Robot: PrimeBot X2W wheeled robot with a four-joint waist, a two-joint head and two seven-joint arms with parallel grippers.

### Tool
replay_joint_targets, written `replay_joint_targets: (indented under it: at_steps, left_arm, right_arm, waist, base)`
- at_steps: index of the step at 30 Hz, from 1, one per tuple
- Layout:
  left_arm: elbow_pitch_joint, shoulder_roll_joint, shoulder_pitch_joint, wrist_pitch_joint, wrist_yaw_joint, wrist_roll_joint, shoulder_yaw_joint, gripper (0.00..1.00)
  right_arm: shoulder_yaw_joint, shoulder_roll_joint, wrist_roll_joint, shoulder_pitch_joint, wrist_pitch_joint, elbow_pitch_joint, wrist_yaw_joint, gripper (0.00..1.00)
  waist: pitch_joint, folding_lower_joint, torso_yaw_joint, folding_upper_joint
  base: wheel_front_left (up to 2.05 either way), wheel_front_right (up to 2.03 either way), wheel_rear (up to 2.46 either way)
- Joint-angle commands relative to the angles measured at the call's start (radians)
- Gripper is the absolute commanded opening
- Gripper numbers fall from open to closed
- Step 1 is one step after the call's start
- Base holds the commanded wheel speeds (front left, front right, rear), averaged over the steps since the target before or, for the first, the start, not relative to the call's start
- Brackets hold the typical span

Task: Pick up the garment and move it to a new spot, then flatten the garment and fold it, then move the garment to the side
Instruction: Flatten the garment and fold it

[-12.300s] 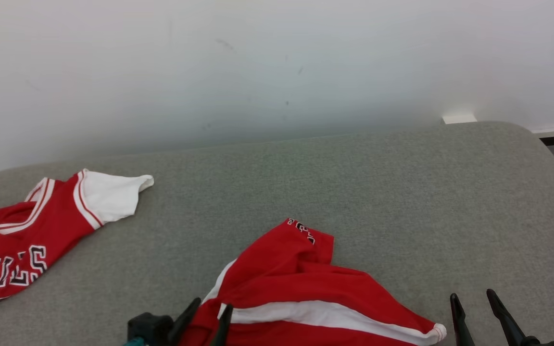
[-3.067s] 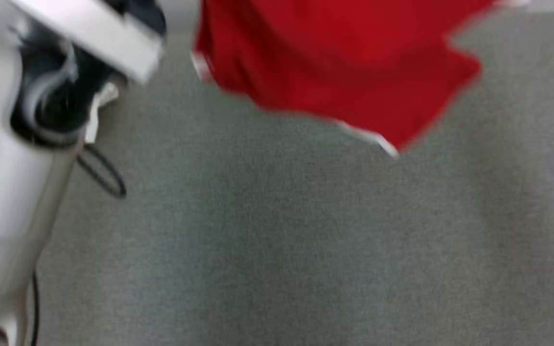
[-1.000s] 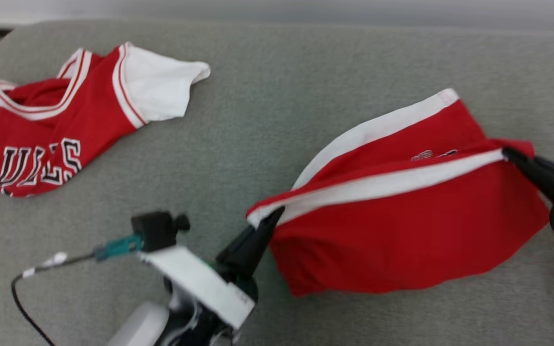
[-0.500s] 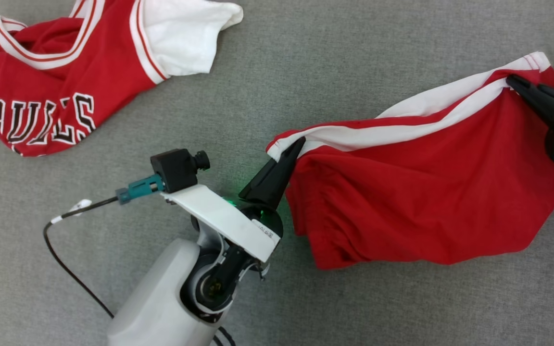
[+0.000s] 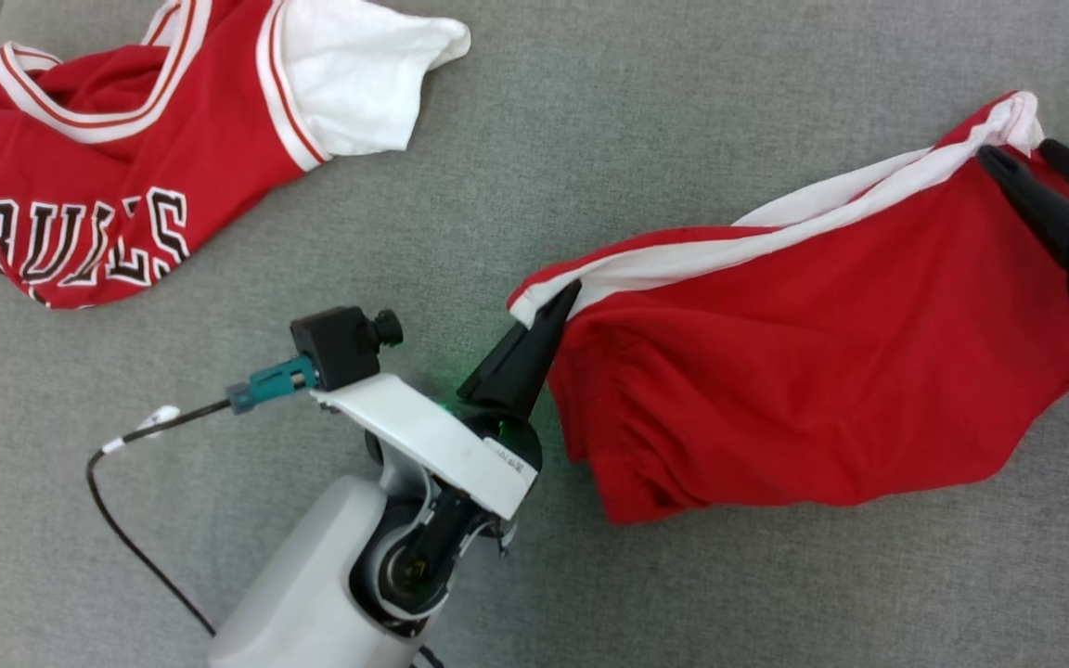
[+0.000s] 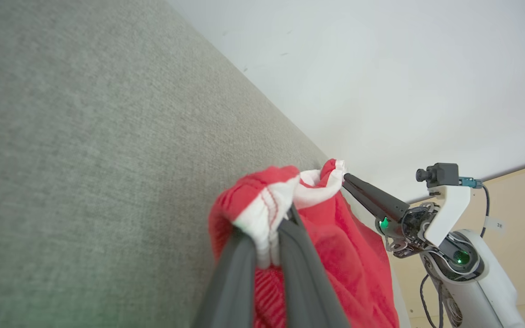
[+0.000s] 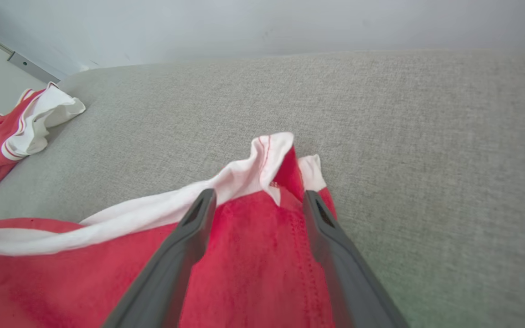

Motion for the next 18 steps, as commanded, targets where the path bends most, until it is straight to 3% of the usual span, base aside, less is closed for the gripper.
replay_joint_targets:
  at_steps: [1,2,3,8,13,18]
  left_arm:
    - [0.038,0.021,0.064,0.014,0.018,-0.002,-0.012,0.4]
    - [0.038,0.027,0.068,0.011,0.024,0.006,-0.014,0.61]
    - [0.036,0.031,0.075,0.01,0.025,0.007,-0.014,0.98]
    - [0.025,0.067,0.1,0.002,0.036,0.036,-0.019,1.0]
    - [-0.011,0.137,0.104,-0.029,0.056,0.144,-0.049,1.0]
    - [-0.074,0.217,0.11,-0.17,0.157,0.366,-0.069,1.0]
  right_arm:
    - [-0.006,-0.008,0.004,0.02,-0.004,0.005,-0.002,1.0]
    - [-0.01,-0.009,0.004,0.027,-0.005,0.008,-0.002,1.0]
    - [-0.009,-0.01,0.006,0.036,0.001,0.009,-0.002,1.0]
    - [-0.008,-0.022,0.001,0.083,0.002,0.012,-0.002,1.0]
    - [-0.001,-0.038,-0.005,0.13,-0.004,-0.002,-0.002,1.0]
    - [-0.017,-0.063,-0.05,0.123,-0.003,-0.023,-0.002,1.0]
  waist:
    - [-0.008,-0.0001,-0.005,0.0]
    - [-0.014,-0.0001,-0.007,0.0]
    - [-0.019,-0.0001,-0.009,0.0]
    - [-0.05,-0.0001,-0.024,0.0]
    - [-0.083,-0.0001,-0.041,0.0]
    - [-0.107,-0.0001,-0.044,0.0]
  base:
    - [0.0,0.0,0.0]
    - [0.0,0.0,0.0]
    - [0.0,0.0,0.0]
    - [0.0,0.0,0.0]
    - [0.0,0.0,0.0]
    - [0.0,0.0,0.0]
